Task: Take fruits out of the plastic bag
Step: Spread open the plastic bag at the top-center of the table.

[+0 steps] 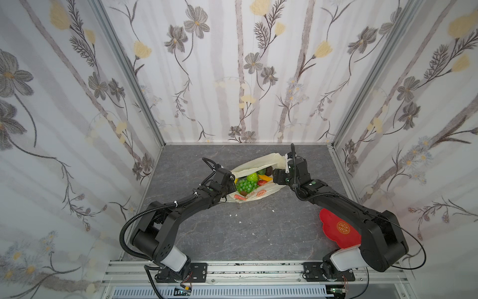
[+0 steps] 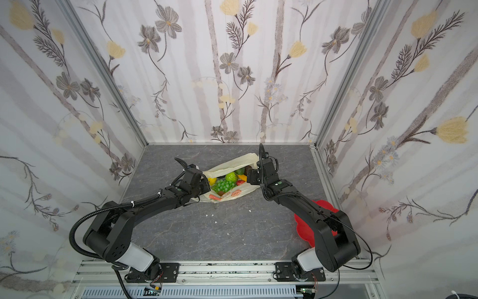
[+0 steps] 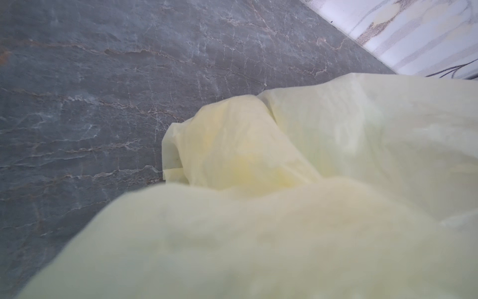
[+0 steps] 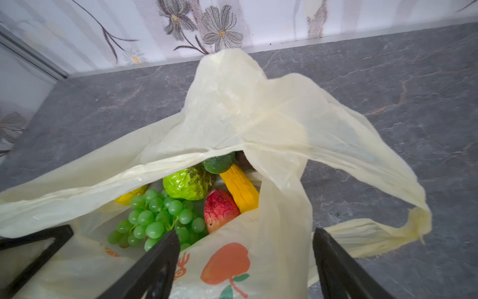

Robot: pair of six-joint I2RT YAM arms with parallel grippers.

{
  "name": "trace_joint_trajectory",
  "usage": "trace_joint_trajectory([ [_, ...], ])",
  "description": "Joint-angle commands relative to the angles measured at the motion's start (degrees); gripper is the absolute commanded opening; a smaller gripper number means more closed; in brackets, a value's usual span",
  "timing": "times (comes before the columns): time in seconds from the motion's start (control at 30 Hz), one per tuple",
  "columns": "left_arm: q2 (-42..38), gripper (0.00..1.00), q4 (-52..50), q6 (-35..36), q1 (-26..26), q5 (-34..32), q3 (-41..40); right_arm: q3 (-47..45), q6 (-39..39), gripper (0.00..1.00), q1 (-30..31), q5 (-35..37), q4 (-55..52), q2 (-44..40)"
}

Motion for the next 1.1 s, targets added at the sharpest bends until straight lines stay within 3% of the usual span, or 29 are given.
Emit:
trace_joint_trajectory([
  [0.0,-0.2,0.00,0.3,0.3,0.0,-1.0,1.1,3.9,-5.2,0.84,3.3,18.6,-10.3,0.8],
  [0.17,-0.2,0.00,-0.7,0.7,0.0,-1.0,2.8,9.1,-9.3,0.84,6.3,26.7,-10.7,6.7],
  [0.43,0.6,0.00,-2.5,1.2,0.1,-0.4,4.9,19.8,-14.6,0.86,6.2,36.1,-9.3,20.4],
  [0.67,0.5,0.00,-3.2,1.6,0.1,-0.4,4.9,30.0,-16.9,0.83,2.8,37.0,-8.9,31.0],
  [0.73,0.2,0.00,-3.4,1.7,0.2,-0.4,4.5,32.4,-18.1,0.77,1.9,36.5,-8.6,33.1],
  [0.83,0.0,0.00,-3.4,1.5,0.8,-0.3,3.8,34.9,-19.0,0.57,0.7,34.9,-8.4,34.9],
  [0.97,-0.6,0.00,-3.3,1.5,3.6,0.1,2.4,33.2,-17.7,0.24,-2.8,18.6,-8.7,32.7],
  [1.07,-0.8,0.00,-3.3,2.0,6.4,0.1,1.7,30.5,-15.5,0.13,-5.1,8.7,-10.7,30.5],
])
